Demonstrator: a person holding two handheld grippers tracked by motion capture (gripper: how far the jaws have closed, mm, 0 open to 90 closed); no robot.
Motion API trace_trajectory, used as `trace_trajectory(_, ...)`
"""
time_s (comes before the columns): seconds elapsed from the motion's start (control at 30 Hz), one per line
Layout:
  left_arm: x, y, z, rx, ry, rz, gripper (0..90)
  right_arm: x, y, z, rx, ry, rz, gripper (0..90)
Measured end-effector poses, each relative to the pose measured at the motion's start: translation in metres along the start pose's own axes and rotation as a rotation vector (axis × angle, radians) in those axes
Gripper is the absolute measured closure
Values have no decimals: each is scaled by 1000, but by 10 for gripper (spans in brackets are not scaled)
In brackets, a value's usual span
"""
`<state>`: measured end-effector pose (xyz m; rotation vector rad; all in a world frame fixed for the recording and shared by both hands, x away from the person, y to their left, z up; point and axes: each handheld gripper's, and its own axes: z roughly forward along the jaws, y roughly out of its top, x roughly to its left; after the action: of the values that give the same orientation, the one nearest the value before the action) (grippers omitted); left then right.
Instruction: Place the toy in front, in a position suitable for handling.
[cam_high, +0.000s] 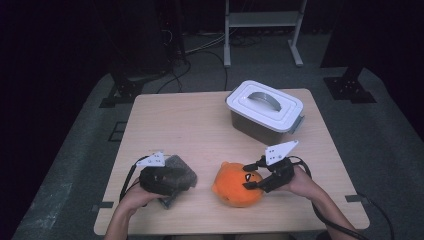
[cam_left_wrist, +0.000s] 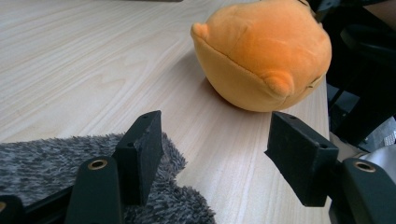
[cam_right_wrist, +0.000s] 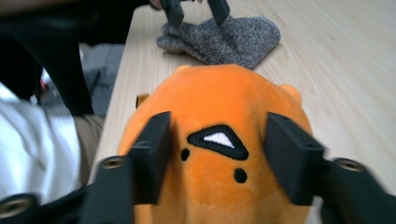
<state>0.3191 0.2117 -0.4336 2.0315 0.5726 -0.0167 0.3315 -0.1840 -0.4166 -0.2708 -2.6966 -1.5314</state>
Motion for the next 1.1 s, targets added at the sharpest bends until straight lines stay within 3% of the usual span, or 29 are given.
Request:
trace_trajectory(0.07, 0, 0, 0, 0, -1, 0, 350, 2, 0, 0, -14, -15, 47, 318)
trace_trajectory(0.2, -1, 1, 0, -1, -1, 5, 346, 9, 5, 3, -5, -46, 87, 258)
trace_trajectory(0.43, -1, 1, -1, -5, 2, 2, 341, 13, 12, 13, 11, -99, 128, 257)
trace_trajectory(0.5, -1, 1, -1, -6, 3, 3, 339, 12, 9, 19, 26, -117, 137, 303)
trace_trajectory(0.57, -1, 1, -1, -6, 3, 3, 337, 11, 7, 21, 35, -124, 130, 379)
trace_trajectory(0.63, -1, 1, -1, -6, 4, 2, 334, 12, 5, 21, 37, -122, 93, 492)
trace_trajectory(0.73, -1, 1, 0, -4, 2, 1, 330, 11, 4, 17, 31, -102, 46, 584)
trace_trajectory(0.8, -1, 1, 0, -3, -2, 4, 329, 8, 3, 15, 16, -76, 30, 601)
trace_trajectory(0.93, -1, 1, 0, -5, -2, 4, 323, 7, 3, 12, -14, -17, -46, 611)
trace_trajectory(1.03, -1, 1, -1, -9, 3, 2, 320, 8, 7, 12, -18, 3, -95, 610)
trace_trajectory(1.1, 0, 1, -2, -9, 6, 0, 313, 8, 6, 13, -26, 13, -104, 603)
